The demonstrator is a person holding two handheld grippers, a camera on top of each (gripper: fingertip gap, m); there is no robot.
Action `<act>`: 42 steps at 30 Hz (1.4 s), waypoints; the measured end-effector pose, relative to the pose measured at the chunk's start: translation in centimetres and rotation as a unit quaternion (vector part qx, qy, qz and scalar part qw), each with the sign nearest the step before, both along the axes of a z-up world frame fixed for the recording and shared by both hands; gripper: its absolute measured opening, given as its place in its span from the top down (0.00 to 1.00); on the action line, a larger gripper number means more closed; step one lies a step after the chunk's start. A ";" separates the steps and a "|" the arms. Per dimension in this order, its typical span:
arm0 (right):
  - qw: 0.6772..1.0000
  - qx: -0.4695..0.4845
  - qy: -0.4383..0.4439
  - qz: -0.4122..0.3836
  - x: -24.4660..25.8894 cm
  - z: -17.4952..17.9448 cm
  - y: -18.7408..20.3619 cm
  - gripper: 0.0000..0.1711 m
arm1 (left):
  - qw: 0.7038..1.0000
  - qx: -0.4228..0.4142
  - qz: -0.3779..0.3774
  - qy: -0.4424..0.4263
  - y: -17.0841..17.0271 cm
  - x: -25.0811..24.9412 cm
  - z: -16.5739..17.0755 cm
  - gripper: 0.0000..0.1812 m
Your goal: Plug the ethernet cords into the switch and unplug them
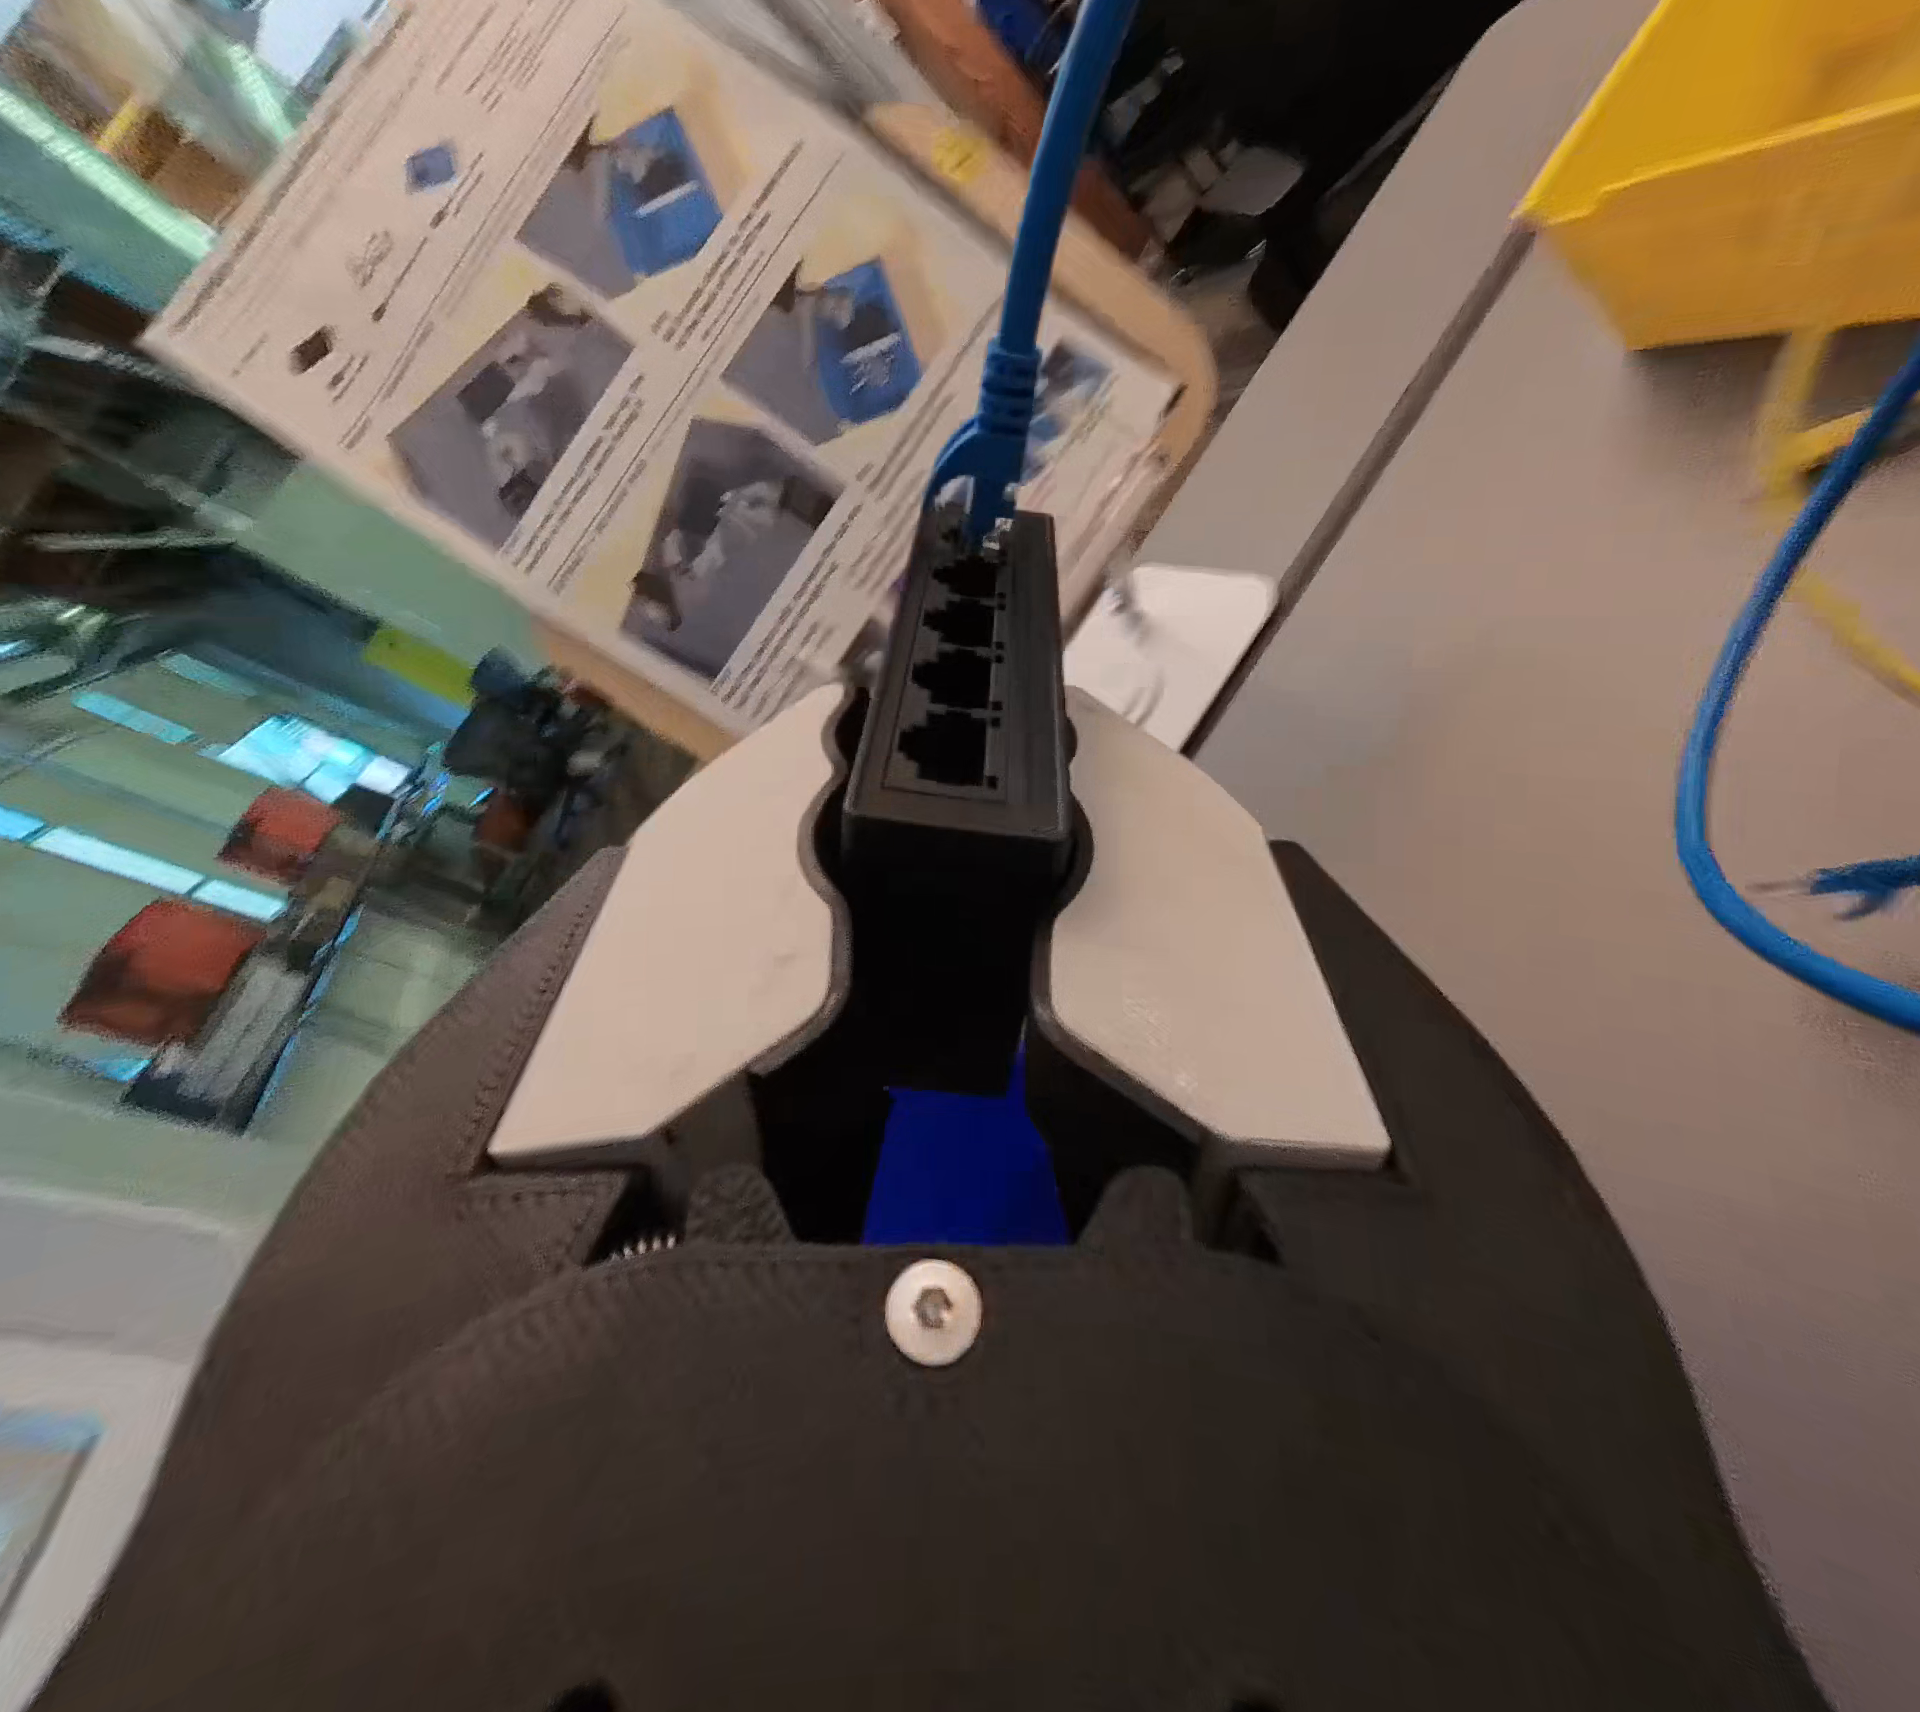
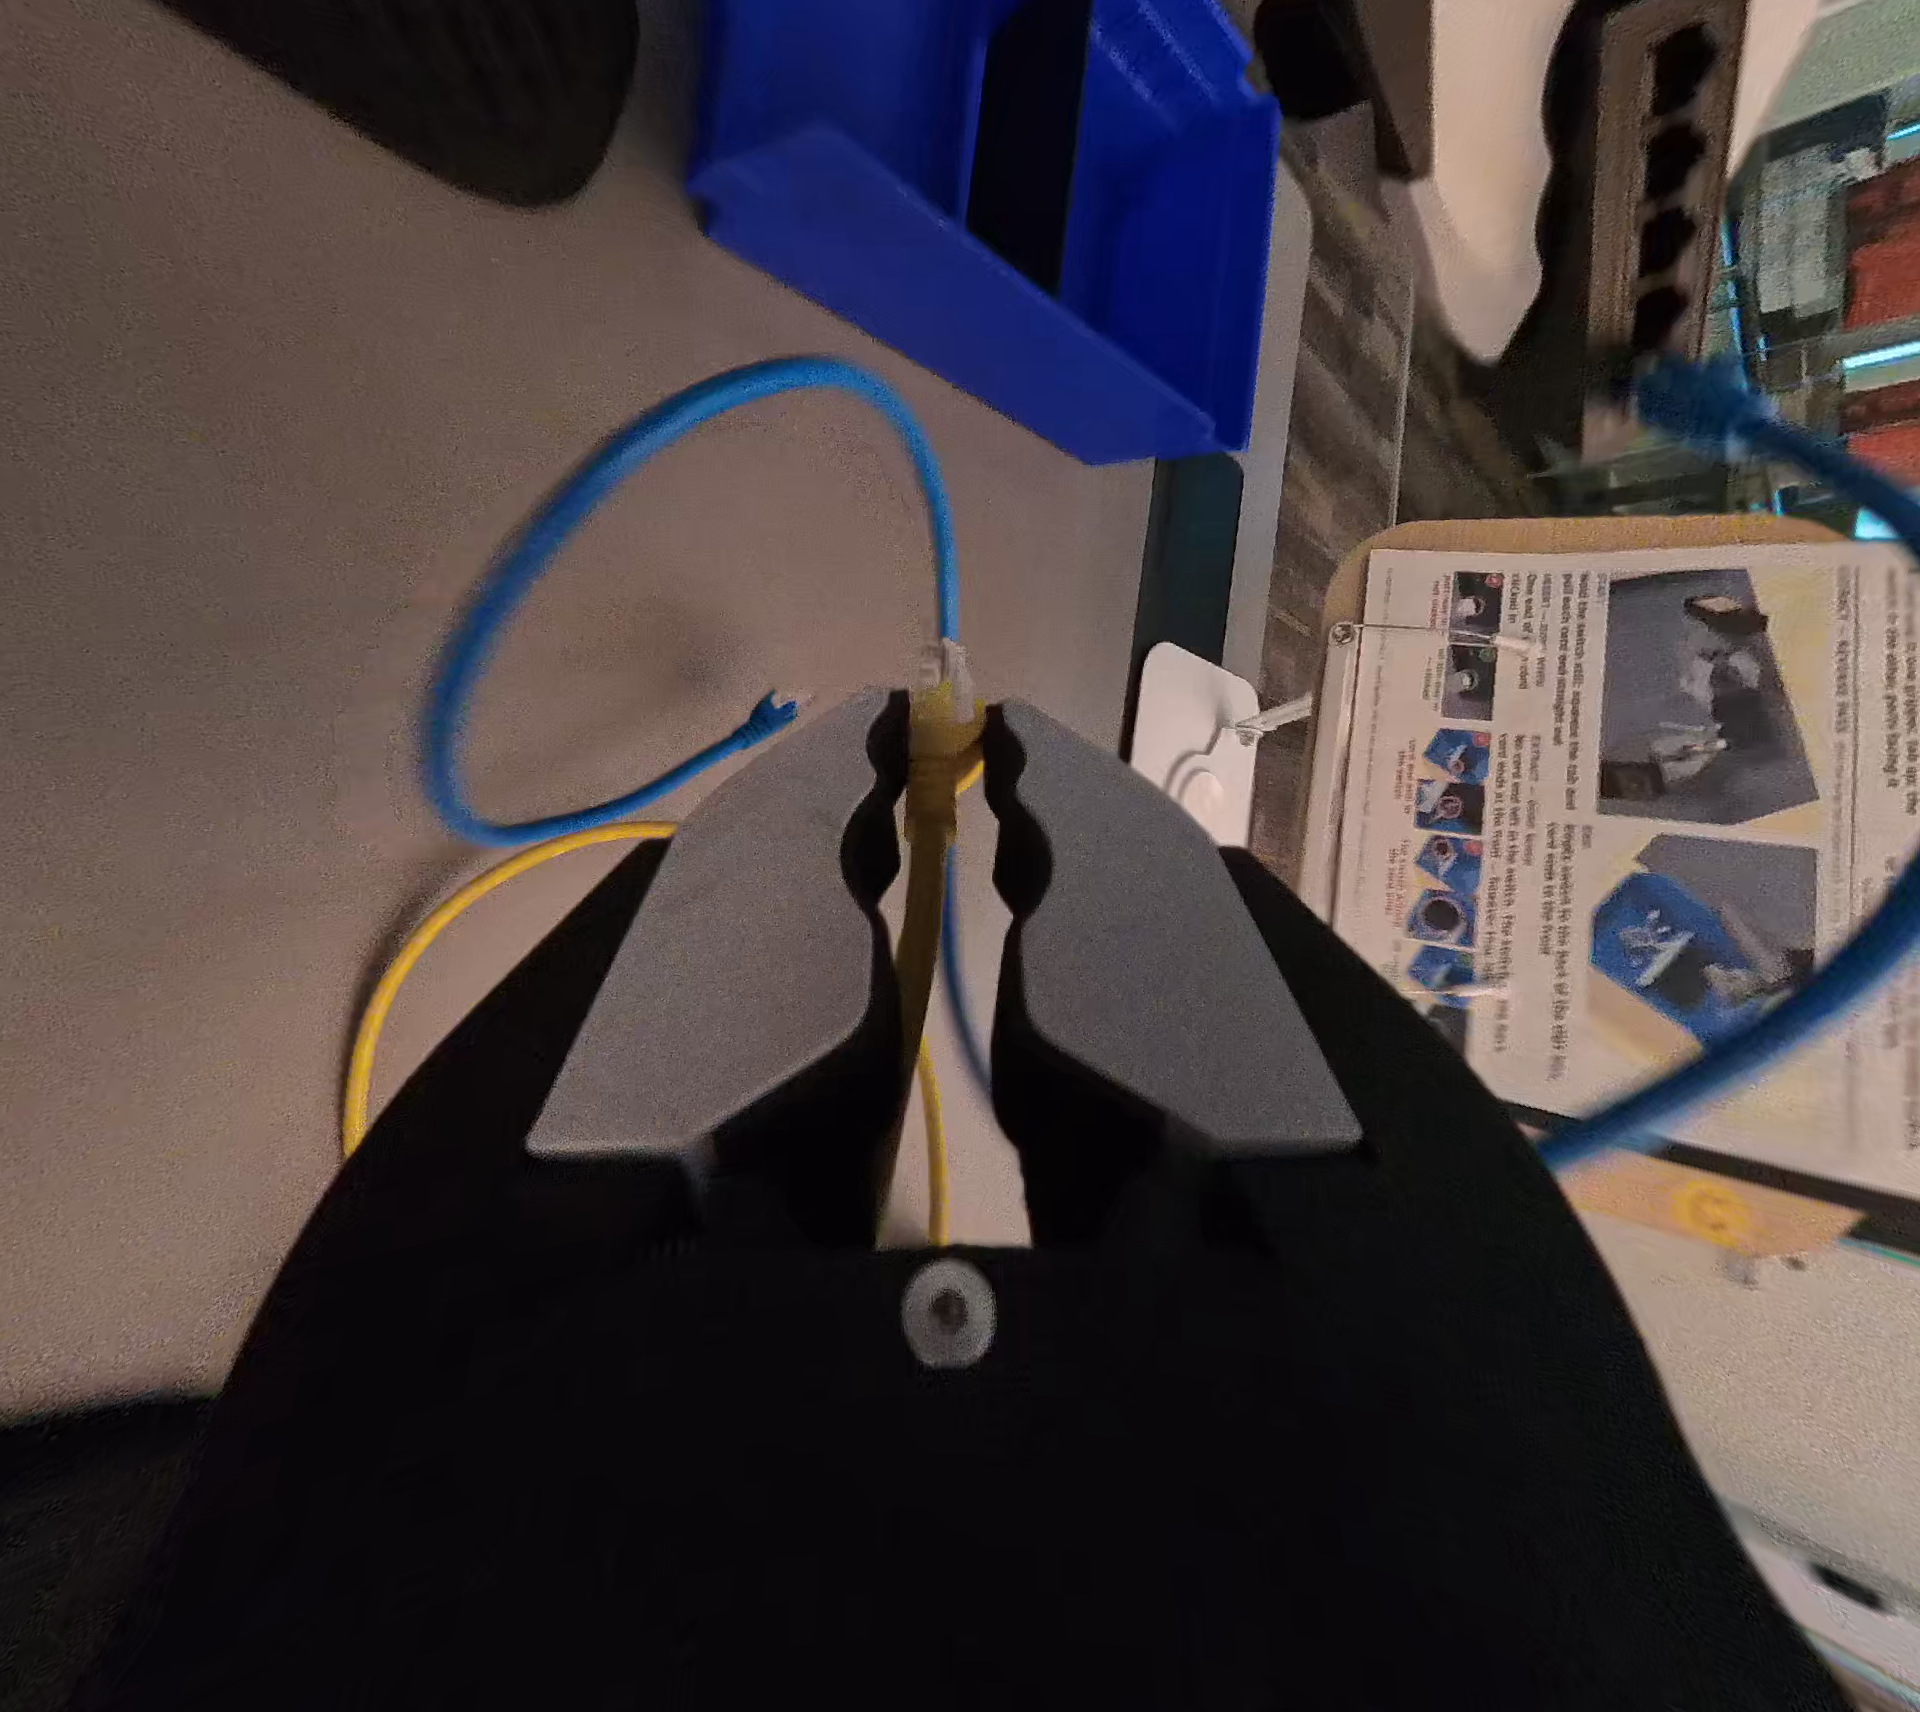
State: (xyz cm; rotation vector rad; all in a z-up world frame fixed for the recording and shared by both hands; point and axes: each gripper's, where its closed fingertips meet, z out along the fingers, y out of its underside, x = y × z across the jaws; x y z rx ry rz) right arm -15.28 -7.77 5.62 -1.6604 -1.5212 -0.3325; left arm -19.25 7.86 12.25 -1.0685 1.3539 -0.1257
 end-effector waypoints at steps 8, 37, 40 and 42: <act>0.972 -0.080 0.165 -0.149 4.1 -13.0 -2.7 0.91 | 0.997 0.006 0.075 -0.005 3.5 -3.6 0.5 0.83; 0.805 -0.426 0.322 -0.257 -2.5 -20.9 -9.7 0.92 | 0.998 0.030 0.055 -0.014 1.9 -3.0 1.5 0.83; 0.723 -0.464 0.467 -0.209 -3.7 -16.8 -8.5 0.92 | 0.998 0.030 0.056 -0.019 1.9 -3.3 1.7 0.83; 0.683 -0.461 0.543 -0.163 -3.9 -13.1 -7.7 0.92 | 0.998 0.031 0.055 -0.023 1.8 -3.5 1.9 0.83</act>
